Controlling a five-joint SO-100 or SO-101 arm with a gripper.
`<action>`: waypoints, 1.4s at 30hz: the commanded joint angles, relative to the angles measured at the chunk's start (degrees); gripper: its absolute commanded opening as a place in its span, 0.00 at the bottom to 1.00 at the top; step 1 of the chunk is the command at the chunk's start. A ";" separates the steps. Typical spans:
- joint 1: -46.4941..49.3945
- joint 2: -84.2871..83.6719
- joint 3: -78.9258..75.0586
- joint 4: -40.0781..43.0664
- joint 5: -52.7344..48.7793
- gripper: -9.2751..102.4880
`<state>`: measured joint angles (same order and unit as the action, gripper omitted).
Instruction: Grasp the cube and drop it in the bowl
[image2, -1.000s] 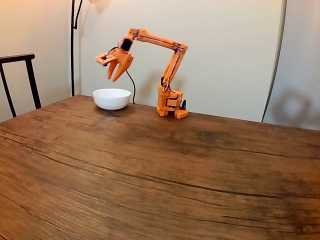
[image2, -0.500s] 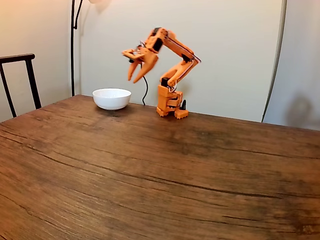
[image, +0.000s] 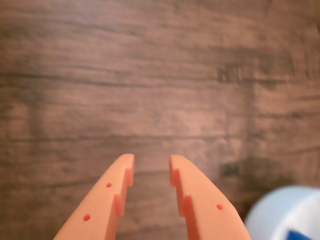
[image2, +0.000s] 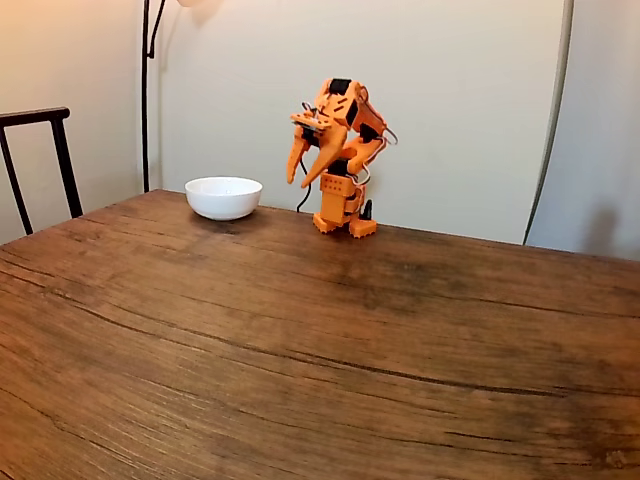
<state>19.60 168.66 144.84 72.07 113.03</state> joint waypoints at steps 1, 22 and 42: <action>-3.87 3.25 4.31 -5.19 -1.76 0.16; -14.41 21.80 31.90 -12.57 -13.10 0.08; -15.29 21.62 33.40 4.04 -18.98 0.08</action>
<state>4.04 190.81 178.51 72.95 94.31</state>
